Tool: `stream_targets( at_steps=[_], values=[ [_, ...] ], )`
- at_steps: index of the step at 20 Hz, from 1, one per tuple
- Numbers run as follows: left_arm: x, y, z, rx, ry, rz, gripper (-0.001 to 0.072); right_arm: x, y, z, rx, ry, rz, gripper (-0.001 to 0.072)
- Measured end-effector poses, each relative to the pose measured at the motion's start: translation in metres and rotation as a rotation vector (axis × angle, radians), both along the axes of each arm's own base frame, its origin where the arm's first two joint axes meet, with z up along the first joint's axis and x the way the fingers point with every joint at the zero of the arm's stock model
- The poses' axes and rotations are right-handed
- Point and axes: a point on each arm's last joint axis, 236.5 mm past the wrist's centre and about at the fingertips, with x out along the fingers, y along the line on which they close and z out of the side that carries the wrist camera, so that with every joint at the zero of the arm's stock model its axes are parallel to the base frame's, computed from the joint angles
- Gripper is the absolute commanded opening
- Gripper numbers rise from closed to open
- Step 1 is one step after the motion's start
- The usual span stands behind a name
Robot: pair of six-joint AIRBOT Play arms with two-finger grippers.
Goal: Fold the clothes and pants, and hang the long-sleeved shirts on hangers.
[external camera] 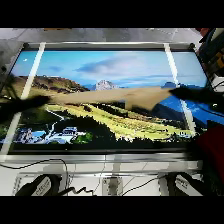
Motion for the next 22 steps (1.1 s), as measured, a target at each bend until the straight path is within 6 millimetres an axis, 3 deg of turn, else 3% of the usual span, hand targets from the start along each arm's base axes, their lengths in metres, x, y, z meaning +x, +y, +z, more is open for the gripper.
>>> stream_targets(
  at_steps=[3, 6, 9, 11, 12, 14, 16, 19, 22],
  values=[
    [-0.015, 0.020, 0.137, 0.137, -0.329, 0.096, 0.0021, -0.031, 0.013, 0.116, -0.113, -0.282, 0.009, 0.0011],
    [-0.068, 0.028, 0.250, 0.259, -0.640, 0.238, 0.0021, -0.089, 0.035, 0.216, -0.205, -0.536, 0.000, 0.0011],
    [-0.133, 0.027, 0.325, 0.376, -0.883, 0.367, 0.0020, -0.152, 0.059, 0.280, -0.244, -0.721, -0.017, 0.0010],
    [-0.166, 0.025, 0.351, 0.453, -0.978, 0.429, 0.0020, -0.180, 0.068, 0.303, -0.245, -0.794, -0.036, 0.0010],
    [-0.175, 0.026, 0.357, 0.481, -1.001, 0.449, 0.0021, -0.187, 0.068, 0.310, -0.242, -0.817, -0.053, 0.0009],
    [-0.174, 0.029, 0.354, 0.516, -0.986, 0.457, 0.0021, -0.185, 0.061, 0.317, -0.228, -0.823, -0.094, 0.0009],
    [-0.149, 0.036, 0.330, 0.512, -0.885, 0.418, 0.0020, -0.160, 0.047, 0.308, -0.192, -0.756, -0.127, 0.0010],
    [-0.085, 0.044, 0.255, 0.439, -0.619, 0.284, 0.0020, -0.093, 0.028, 0.258, -0.095, -0.527, -0.109, 0.0010],
    [-0.019, 0.041, 0.160, 0.346, -0.349, 0.116, 0.0020, -0.019, 0.023, 0.173, -0.011, -0.244, -0.038, 0.0011]
  ],
)
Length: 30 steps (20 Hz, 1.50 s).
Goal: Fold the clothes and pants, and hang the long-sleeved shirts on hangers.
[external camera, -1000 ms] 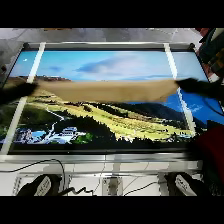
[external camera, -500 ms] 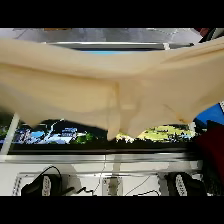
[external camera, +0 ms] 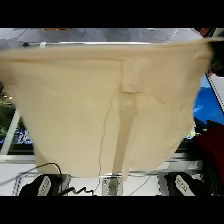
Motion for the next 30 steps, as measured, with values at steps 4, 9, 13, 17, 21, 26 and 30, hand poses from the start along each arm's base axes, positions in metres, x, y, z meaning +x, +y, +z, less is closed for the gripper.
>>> stream_targets(
  at_steps=[4, 9, 13, 17, 21, 26, 30],
  values=[
    [0.076, -0.019, -0.116, -0.083, 0.250, -0.115, 0.0021, 0.079, 0.012, -0.127, 0.059, 0.306, 0.066, 0.0011],
    [0.136, -0.031, -0.219, -0.117, 0.369, -0.108, 0.0020, 0.141, -0.001, -0.241, 0.078, 0.466, -0.014, 0.0011],
    [0.143, -0.035, -0.260, -0.122, 0.438, -0.114, 0.0020, 0.149, -0.014, -0.286, 0.014, 0.526, -0.044, 0.0011],
    [0.116, -0.045, -0.298, -0.079, 0.607, -0.188, 0.0020, 0.113, -0.018, -0.324, -0.111, 0.687, 0.036, 0.0011],
    [0.075, -0.039, -0.344, -0.062, 0.855, -0.187, 0.0022, 0.066, -0.018, -0.355, -0.160, 0.875, 0.111, 0.0012],
    [0.047, -0.032, -0.367, -0.060, 1.013, -0.165, 0.0702, 0.035, -0.017, -0.377, -0.156, 1.003, 0.125, 0.0529],
    [0.035, -0.021, -0.354, -0.037, 1.054, -0.148, 0.0603, 0.020, -0.027, -0.376, -0.214, 1.042, 0.125, 0.0431]
  ],
)
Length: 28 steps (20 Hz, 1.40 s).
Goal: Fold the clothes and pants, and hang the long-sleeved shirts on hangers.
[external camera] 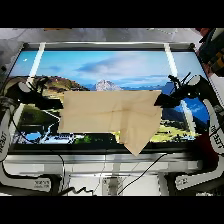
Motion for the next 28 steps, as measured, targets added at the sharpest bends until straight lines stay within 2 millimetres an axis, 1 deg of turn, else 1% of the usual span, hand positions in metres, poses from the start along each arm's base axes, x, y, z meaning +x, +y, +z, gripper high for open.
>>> stream_targets(
  at_steps=[2, 4, 6, 7, 8, 10, 12, 13, 14, 15, 16, 17, 18, 19, 20, 21, 24, 28],
  values=[
    [-0.016, 0.020, 0.011, 0.057, 0.036, -0.001, 0.0594, -0.015, -0.016, 0.003, -0.059, 0.028, 0.018, 0.0431],
    [-0.034, 0.047, 0.023, 0.107, 0.061, 0.032, 0.0593, -0.036, -0.028, 0.006, -0.077, 0.057, 0.007, 0.0430],
    [-0.053, 0.066, 0.032, 0.095, 0.075, 0.096, 0.0594, -0.064, -0.029, 0.005, -0.048, 0.088, 0.000, 0.0431],
    [-0.062, 0.071, 0.035, 0.070, 0.074, 0.130, 0.0593, -0.082, -0.025, 0.002, -0.021, 0.106, -0.007, 0.0430],
    [-0.071, 0.075, 0.036, 0.042, 0.073, 0.163, 0.0593, -0.099, -0.018, -0.003, 0.018, 0.122, -0.019, 0.0430],
    [-0.092, 0.081, 0.034, -0.021, 0.083, 0.229, 0.0594, -0.129, -0.002, -0.018, 0.085, 0.143, -0.058, 0.0430],
    [-0.111, 0.080, 0.026, -0.082, 0.093, 0.279, 0.0594, -0.150, 0.020, -0.036, 0.169, 0.156, -0.118, 0.0431],
    [-0.120, 0.078, 0.020, -0.111, 0.102, 0.307, 0.0593, -0.157, 0.031, -0.044, 0.211, 0.158, -0.148, 0.0430],
    [-0.127, 0.075, 0.013, -0.139, 0.106, 0.330, 0.0594, -0.163, 0.042, -0.051, 0.256, 0.155, -0.186, 0.0427],
    [-0.133, 0.071, 0.006, -0.162, 0.114, 0.346, 0.0593, -0.166, 0.050, -0.056, 0.291, 0.149, -0.222, 0.0392],
    [-0.139, 0.066, -0.002, -0.184, 0.123, 0.363, 0.0593, -0.168, 0.055, -0.062, 0.312, 0.143, -0.259, 0.0366],
    [-0.145, 0.060, -0.009, -0.207, 0.138, 0.376, 0.0593, -0.170, 0.060, -0.067, 0.332, 0.140, -0.292, 0.0365],
    [-0.150, 0.055, -0.016, -0.227, 0.145, 0.389, 0.0593, -0.170, 0.062, -0.069, 0.344, 0.134, -0.319, 0.0349],
    [-0.153, 0.049, -0.023, -0.248, 0.151, 0.402, 0.0593, -0.170, 0.064, -0.072, 0.353, 0.130, -0.342, 0.0228],
    [-0.157, 0.043, -0.028, -0.268, 0.156, 0.413, 0.0592, -0.169, 0.063, -0.075, 0.348, 0.119, -0.362, 0.0137],
    [-0.159, 0.038, -0.033, -0.287, 0.158, 0.421, 0.0581, -0.167, 0.061, -0.078, 0.342, 0.110, -0.377, 0.0022],
    [-0.164, 0.024, -0.042, -0.339, 0.162, 0.436, 0.0581, -0.160, 0.060, -0.081, 0.345, 0.078, -0.417, 0.0011],
    [-0.167, 0.012, -0.049, -0.377, 0.161, 0.448, 0.0580, -0.155, 0.059, -0.081, 0.346, 0.044, -0.411, 0.0012]
  ],
)
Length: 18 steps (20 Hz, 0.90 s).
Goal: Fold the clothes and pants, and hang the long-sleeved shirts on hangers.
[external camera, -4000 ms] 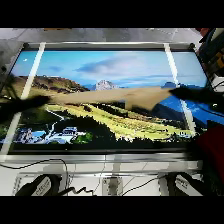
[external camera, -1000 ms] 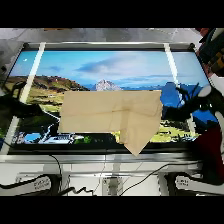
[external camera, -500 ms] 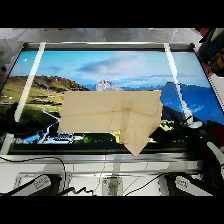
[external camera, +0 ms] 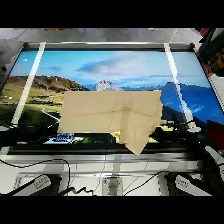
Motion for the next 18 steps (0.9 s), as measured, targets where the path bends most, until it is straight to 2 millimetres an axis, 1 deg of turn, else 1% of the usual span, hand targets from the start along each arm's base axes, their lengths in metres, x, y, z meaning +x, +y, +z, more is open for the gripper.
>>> stream_targets(
  at_steps=[3, 4, 5, 6, 7, 9, 12, 13, 15, 16, 18],
  values=[
    [-0.003, -0.007, -0.005, -0.021, -0.001, 0.014, 0.0580, 0.001, 0.000, 0.000, -0.001, -0.009, 0.002, 0.0011],
    [-0.004, -0.010, -0.007, -0.025, 0.000, 0.013, 0.0535, 0.001, 0.000, 0.000, -0.001, -0.010, 0.002, 0.0011],
    [-0.004, -0.011, -0.010, -0.022, -0.006, 0.009, 0.0419, 0.002, 0.000, 0.000, 0.000, -0.012, 0.002, 0.0012],
    [-0.003, -0.013, -0.012, -0.017, -0.017, 0.002, 0.0325, 0.002, 0.000, 0.001, 0.002, -0.013, 0.001, 0.0012],
    [0.001, -0.018, -0.012, -0.016, -0.034, -0.008, 0.0273, 0.002, 0.001, 0.001, 0.003, -0.014, 0.000, 0.0012],
    [0.008, -0.028, -0.012, -0.015, -0.065, -0.039, 0.0273, 0.003, 0.001, 0.001, 0.005, -0.016, -0.002, 0.0012],
    [0.028, -0.038, -0.012, 0.016, -0.127, -0.050, 0.0272, 0.004, 0.001, 0.002, 0.009, -0.017, -0.007, 0.0012],
    [0.035, -0.039, -0.012, 0.029, -0.149, -0.045, 0.0222, 0.004, 0.001, 0.002, 0.010, -0.018, -0.008, 0.0012],
    [0.047, -0.039, -0.012, 0.057, -0.186, -0.027, 0.0054, 0.004, 0.002, 0.002, 0.012, -0.018, -0.010, 0.0012],
    [0.053, -0.038, -0.012, 0.063, -0.200, -0.011, 0.0022, 0.005, 0.002, 0.003, 0.013, -0.019, -0.010, 0.0012],
    [0.059, -0.041, -0.009, 0.060, -0.219, 0.003, 0.0022, 0.007, 0.002, 0.005, 0.015, -0.028, 0.001, 0.0011]
  ],
)
